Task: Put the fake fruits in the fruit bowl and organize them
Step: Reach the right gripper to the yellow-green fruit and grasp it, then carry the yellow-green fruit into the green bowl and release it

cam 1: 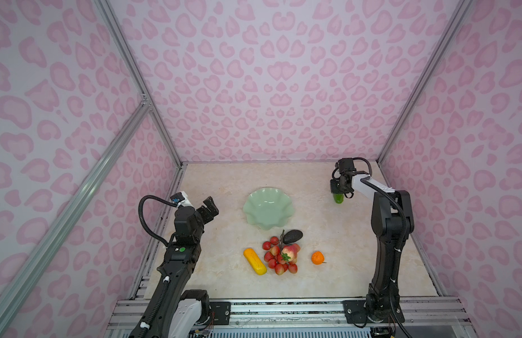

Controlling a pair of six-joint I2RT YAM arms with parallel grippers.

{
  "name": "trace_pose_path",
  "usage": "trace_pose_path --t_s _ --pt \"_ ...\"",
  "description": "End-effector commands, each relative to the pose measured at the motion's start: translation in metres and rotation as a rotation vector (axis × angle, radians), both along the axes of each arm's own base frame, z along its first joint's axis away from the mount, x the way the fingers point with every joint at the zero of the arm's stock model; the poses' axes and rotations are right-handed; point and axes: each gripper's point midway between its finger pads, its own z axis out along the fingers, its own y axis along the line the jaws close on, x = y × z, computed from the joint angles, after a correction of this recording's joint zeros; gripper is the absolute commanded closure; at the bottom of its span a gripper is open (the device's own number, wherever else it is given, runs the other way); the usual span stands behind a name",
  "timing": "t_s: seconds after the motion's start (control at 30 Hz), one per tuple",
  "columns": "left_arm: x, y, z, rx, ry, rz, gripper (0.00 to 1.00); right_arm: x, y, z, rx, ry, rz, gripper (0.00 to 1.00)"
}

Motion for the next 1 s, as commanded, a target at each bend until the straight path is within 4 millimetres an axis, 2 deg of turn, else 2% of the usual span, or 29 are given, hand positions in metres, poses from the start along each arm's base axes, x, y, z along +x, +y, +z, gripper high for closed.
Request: trace_pose_path --t_s 0.0,0.27,0.37,0.47,0.53,0.67,0.8,0.97 --pt "-0.003 0.001 -0.004 -0.001 0.014 0.008 0.03 -0.019 0.03 0.009 0.032 0.024 0.054 0.75" --pt "-0.012 -0.001 -0.018 -0.032 0.055 0.002 0.02 -0.044 0.145 0.089 0.062 -0.139 0.26 0.77" --pt "-0.019 -0.007 -0.025 -0.07 0.082 -0.02 0.01 -0.055 0.193 0.107 0.152 -0.161 0.363 0.77" --pt "-0.028 -0.021 -0.036 -0.123 0.121 -0.081 0.01 -0.064 0.232 0.113 0.187 -0.163 0.43 0.77" --pt "-0.033 -0.031 -0.043 -0.168 0.14 -0.126 0.04 -0.071 0.259 0.11 0.206 -0.156 0.485 0.78" --pt "-0.046 -0.046 -0.061 -0.247 0.192 -0.178 0.08 -0.082 0.305 0.091 0.203 -0.109 0.571 0.78" --pt "-0.058 -0.057 -0.078 -0.295 0.23 -0.204 0.09 -0.084 0.333 0.072 0.245 -0.083 0.602 0.78" --pt "-0.069 -0.071 -0.095 -0.331 0.264 -0.227 0.11 -0.084 0.347 0.041 0.242 -0.027 0.61 0.78"
